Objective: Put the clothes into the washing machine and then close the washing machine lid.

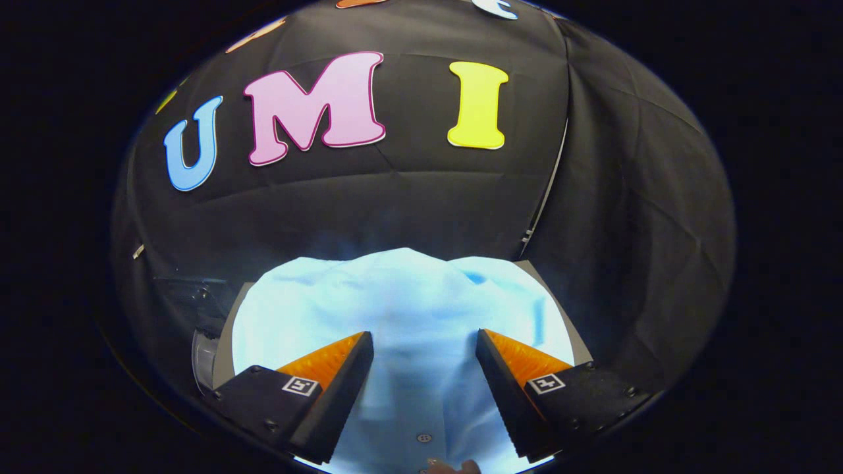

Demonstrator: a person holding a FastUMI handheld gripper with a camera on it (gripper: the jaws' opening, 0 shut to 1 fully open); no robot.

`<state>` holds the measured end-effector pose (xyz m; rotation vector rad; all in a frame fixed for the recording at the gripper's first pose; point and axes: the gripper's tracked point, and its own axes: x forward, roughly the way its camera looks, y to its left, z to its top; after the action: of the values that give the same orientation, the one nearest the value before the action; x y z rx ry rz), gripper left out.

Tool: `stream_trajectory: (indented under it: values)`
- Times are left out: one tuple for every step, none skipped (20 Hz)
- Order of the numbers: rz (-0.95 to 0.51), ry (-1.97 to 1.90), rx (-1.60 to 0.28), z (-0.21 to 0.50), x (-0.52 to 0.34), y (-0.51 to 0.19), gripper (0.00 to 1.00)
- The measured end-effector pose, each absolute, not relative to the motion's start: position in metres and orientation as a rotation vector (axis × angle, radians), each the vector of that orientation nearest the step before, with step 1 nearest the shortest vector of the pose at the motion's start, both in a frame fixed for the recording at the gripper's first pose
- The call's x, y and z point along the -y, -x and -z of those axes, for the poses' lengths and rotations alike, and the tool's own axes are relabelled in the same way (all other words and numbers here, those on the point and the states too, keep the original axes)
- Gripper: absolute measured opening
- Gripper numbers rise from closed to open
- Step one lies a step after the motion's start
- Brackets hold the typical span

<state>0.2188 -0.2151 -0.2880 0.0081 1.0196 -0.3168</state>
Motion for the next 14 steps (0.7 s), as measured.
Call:
stream_trajectory:
  values:
    - [0.316, -0.001, -1.030, 0.290, 0.216, -0.219, 0.99]
    - [0.314, 0.000, -1.042, 0.292, 0.216, -0.218, 0.98]
    - [0.316, -0.010, -1.045, 0.293, 0.216, -0.218, 0.98]
    - [0.322, -0.030, -1.052, 0.294, 0.216, -0.218, 0.98]
    - [0.329, -0.055, -1.064, 0.294, 0.216, -0.216, 0.98]
    - [0.333, -0.067, -1.067, 0.295, 0.217, -0.217, 0.98]
    - [0.327, -0.058, -1.072, 0.299, 0.219, -0.217, 0.98]
    - [0.310, -0.050, -1.077, 0.301, 0.215, -0.221, 0.92]
    - [0.276, -0.062, -1.084, 0.304, 0.207, -0.224, 0.85]
    - [0.258, -0.078, -1.087, 0.305, 0.202, -0.225, 0.64]
    - [0.260, -0.089, -1.084, 0.304, 0.203, -0.227, 0.44]
    - [0.262, -0.099, -1.080, 0.304, 0.204, -0.227, 0.23]
    - [0.259, -0.095, -1.074, 0.303, 0.206, -0.227, 0.21]
    - [0.265, -0.107, -1.062, 0.304, 0.206, -0.226, 0.13]
